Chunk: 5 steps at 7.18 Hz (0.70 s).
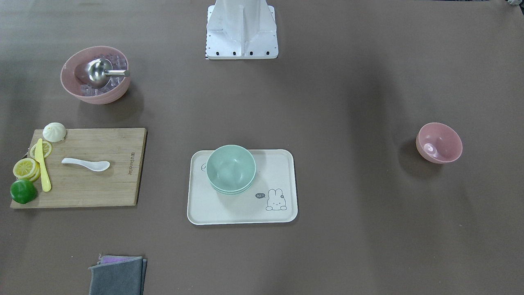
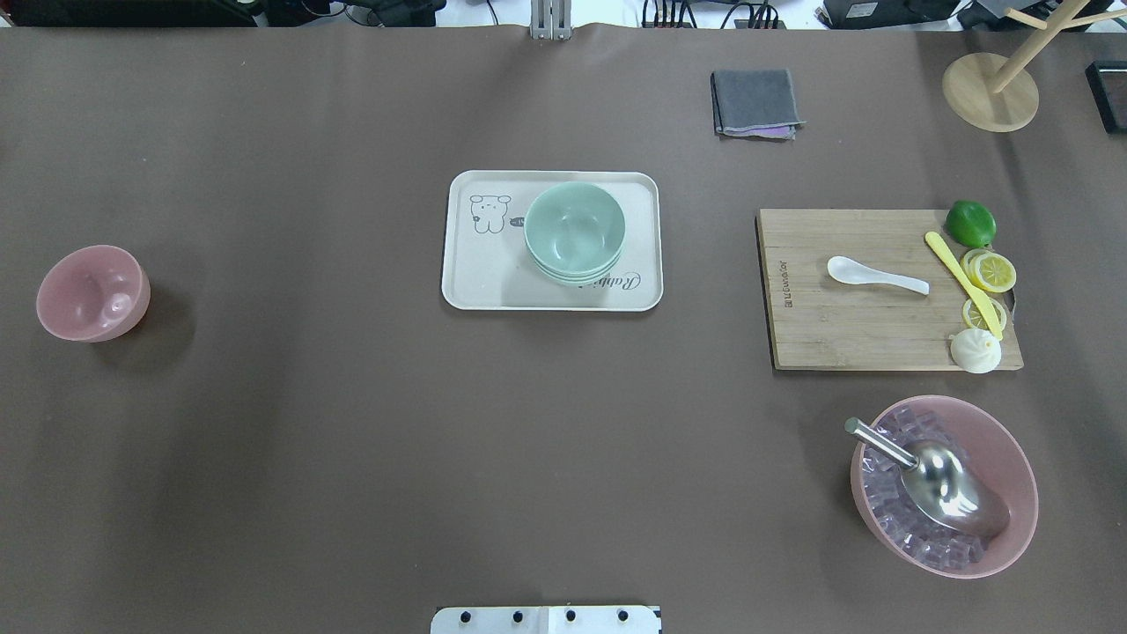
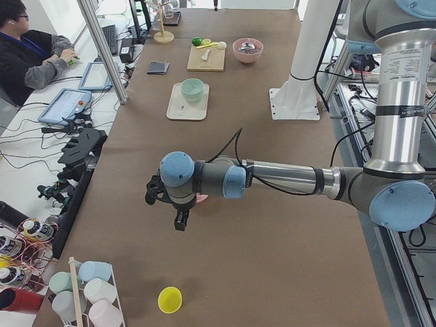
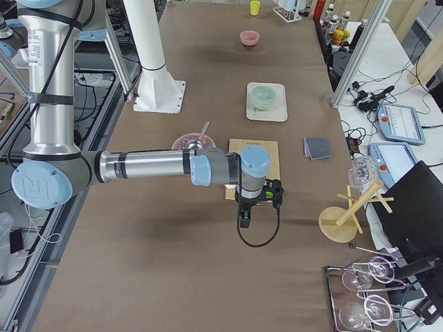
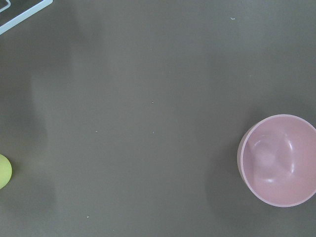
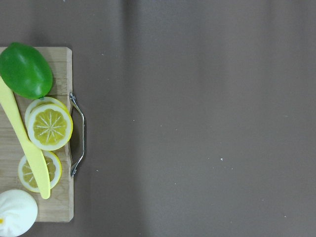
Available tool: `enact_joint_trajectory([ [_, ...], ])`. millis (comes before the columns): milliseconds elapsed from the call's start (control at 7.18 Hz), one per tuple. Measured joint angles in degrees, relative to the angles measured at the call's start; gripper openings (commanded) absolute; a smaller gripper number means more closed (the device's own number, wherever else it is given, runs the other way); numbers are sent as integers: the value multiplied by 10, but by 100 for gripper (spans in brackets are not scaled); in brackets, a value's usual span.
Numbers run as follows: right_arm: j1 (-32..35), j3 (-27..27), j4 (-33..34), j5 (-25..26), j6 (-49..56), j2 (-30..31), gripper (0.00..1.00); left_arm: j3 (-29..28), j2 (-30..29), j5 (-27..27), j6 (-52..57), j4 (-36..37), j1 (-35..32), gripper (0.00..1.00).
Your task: Stack pink bowl on green and place spoon
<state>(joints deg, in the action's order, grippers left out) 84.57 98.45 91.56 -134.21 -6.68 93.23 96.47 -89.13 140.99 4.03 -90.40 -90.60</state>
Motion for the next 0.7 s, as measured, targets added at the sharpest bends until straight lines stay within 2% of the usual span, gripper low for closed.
enact_joint_trajectory([
  [278,-2,5,-8,0,1,-8,100,7,-17,-4,-2,-3,0,98],
  [696,-2,11,-62,1,-1,-17,100,-11,-54,1,-7,0,1,98],
])
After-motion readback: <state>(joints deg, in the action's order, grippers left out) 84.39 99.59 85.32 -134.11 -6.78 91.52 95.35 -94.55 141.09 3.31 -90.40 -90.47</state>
